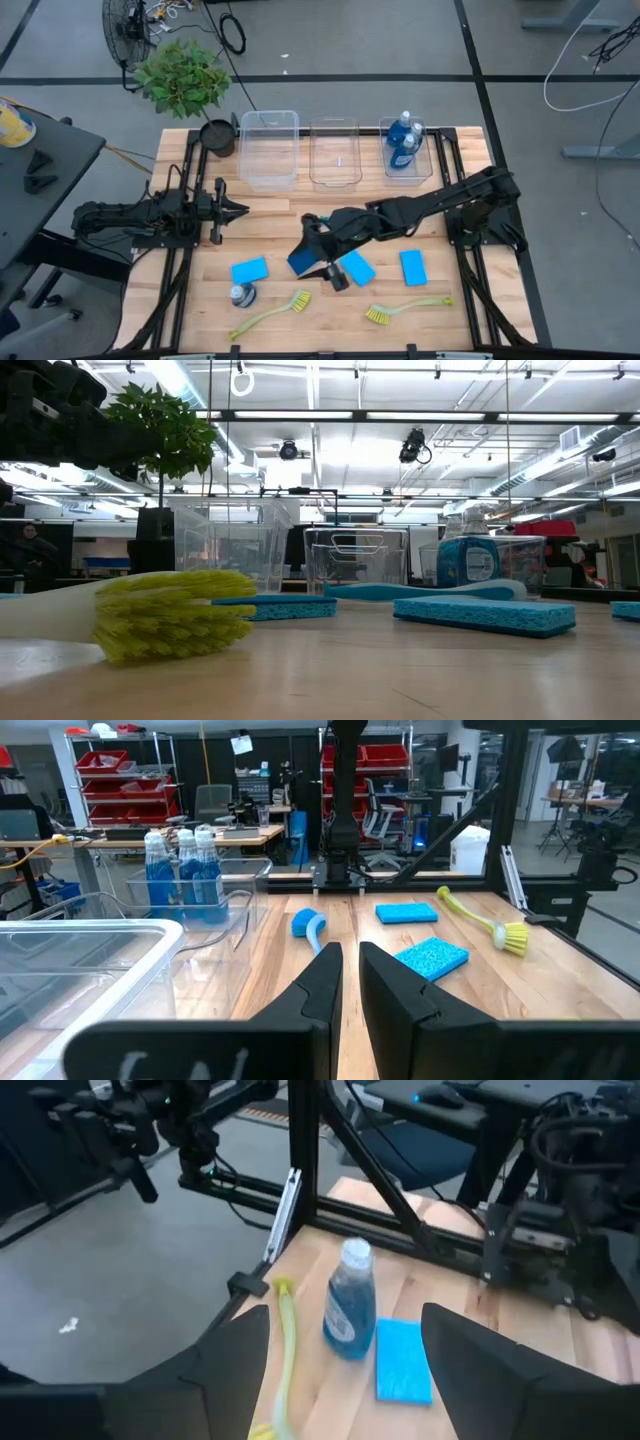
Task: Pick & Place Kitchen Sink Supplies
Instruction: Put the blue detergent into the right transparent bin
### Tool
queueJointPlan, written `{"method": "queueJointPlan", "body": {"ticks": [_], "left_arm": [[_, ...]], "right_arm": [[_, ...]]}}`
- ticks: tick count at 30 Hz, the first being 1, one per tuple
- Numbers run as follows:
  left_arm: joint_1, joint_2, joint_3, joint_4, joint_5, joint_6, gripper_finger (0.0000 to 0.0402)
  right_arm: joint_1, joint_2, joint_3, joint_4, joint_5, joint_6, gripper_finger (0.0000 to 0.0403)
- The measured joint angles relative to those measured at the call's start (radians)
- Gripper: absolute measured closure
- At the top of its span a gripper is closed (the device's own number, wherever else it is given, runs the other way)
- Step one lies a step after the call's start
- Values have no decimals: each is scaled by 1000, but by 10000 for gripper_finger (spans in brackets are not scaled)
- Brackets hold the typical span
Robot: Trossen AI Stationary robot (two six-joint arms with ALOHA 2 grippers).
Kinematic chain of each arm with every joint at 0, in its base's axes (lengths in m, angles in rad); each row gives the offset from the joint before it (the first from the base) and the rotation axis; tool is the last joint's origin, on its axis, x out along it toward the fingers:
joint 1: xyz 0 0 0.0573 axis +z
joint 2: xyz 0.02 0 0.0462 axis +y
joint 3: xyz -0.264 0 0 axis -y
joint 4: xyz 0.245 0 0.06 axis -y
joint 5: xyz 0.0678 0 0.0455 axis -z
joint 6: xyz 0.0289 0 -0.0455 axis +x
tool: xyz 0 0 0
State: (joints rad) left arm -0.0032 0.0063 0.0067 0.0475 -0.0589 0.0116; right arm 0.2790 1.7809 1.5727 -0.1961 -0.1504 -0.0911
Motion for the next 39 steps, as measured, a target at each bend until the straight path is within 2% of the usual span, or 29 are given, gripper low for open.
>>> {"method": "queueJointPlan", "body": {"ticks": [11,21,32,39], "left_arm": [[0,0,0,0,0,0,358],[0,0,0,0,0,0,358],[0,0,0,0,0,0,358],[0,0,0,0,0,0,358]], "right_arm": [[0,168,163,15,1,-33,140],[0,292,197,162,3,-49,140],[0,326,197,215,3,-49,140],[4,325,276,168,32,-49,140]]}}
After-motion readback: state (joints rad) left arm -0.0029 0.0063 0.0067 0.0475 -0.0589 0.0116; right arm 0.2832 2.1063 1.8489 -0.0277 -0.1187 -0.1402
